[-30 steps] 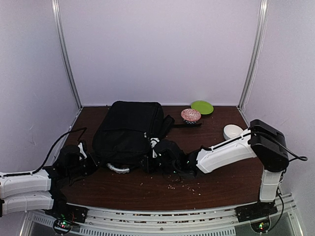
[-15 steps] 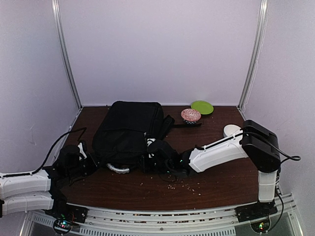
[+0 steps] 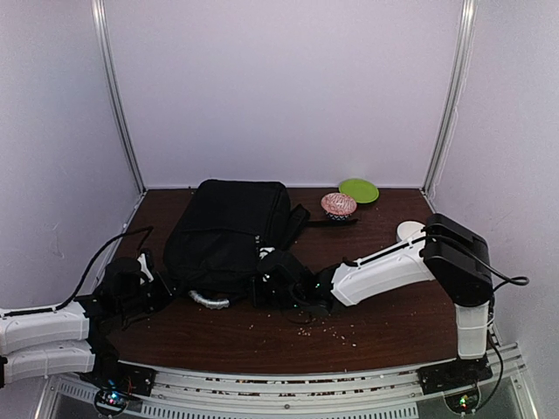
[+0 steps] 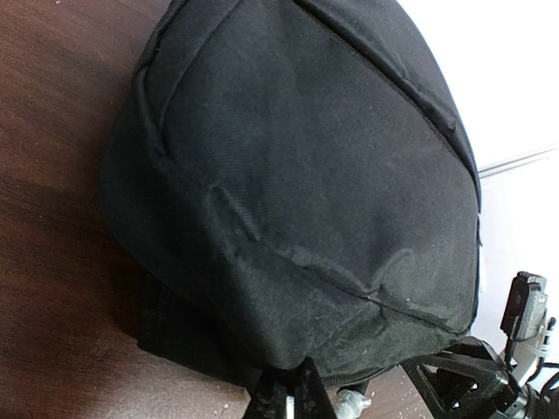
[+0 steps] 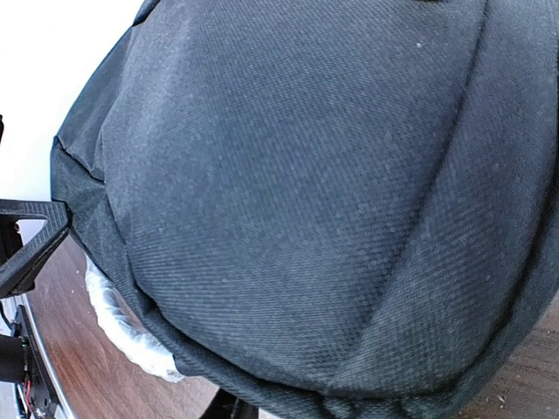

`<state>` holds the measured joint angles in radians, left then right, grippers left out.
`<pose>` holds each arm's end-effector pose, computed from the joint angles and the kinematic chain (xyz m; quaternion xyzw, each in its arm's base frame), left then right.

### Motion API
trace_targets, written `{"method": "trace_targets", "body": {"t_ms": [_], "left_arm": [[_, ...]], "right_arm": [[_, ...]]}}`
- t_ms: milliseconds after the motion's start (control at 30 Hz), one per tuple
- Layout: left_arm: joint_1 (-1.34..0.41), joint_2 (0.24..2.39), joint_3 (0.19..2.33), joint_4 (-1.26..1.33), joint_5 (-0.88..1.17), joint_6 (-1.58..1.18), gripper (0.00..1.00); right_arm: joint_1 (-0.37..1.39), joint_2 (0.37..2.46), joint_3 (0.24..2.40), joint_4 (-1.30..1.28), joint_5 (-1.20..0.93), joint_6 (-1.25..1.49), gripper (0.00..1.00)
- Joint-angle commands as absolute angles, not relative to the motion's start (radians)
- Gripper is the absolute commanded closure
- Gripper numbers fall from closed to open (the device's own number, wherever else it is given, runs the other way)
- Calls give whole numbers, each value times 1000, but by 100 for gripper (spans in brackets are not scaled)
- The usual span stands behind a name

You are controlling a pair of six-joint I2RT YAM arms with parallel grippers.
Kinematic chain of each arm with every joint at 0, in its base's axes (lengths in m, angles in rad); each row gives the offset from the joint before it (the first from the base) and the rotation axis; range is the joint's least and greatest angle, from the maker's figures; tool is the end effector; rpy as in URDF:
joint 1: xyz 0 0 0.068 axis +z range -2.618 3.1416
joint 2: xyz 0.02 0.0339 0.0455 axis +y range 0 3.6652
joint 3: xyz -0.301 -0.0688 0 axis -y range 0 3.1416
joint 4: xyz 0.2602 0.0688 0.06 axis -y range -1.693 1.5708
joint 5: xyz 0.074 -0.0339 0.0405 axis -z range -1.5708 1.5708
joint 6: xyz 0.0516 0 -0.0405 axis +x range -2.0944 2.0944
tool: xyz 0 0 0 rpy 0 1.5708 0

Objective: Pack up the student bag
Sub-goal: Zip the student bag at the center of the board.

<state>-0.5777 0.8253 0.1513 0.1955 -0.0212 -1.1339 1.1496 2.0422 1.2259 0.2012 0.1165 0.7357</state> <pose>0.1414 -0.0909 0.1613 -0.2399 0.8201 -0.3862 0.3473 0.2021 0.4364 0.1609 -0.1560 0.8731 0.3411 0.3116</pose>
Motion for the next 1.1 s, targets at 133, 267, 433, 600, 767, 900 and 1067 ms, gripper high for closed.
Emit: {"method": "trace_targets", "body": {"t_ms": [133,267,433,600,767,900,1067], "left_arm": [[-585,819,155,192,-3,-1109,100],[-585,823,154,193,-4,-1109,100],[-584,829,153,196,-3,-1110,100],[-585,834,155,199,-2,-1110,100],[-585,837,157,199,-1,-1109,100],[-585,835,155,198,-1,-1109,100],[-585,842,155,205,0,-1109,100]], "right_arm": [[1148,2049,1207,170,148,727,85],[1152,2049,1204,163,152,720,88],[1157,2047,1194,153,160,714,90],[1157,2047,1193,146,170,710,86],[1159,2053,1212,137,166,699,86],[1165,2057,1219,124,163,687,86],[1173,2065,1221,112,170,681,85]]}}
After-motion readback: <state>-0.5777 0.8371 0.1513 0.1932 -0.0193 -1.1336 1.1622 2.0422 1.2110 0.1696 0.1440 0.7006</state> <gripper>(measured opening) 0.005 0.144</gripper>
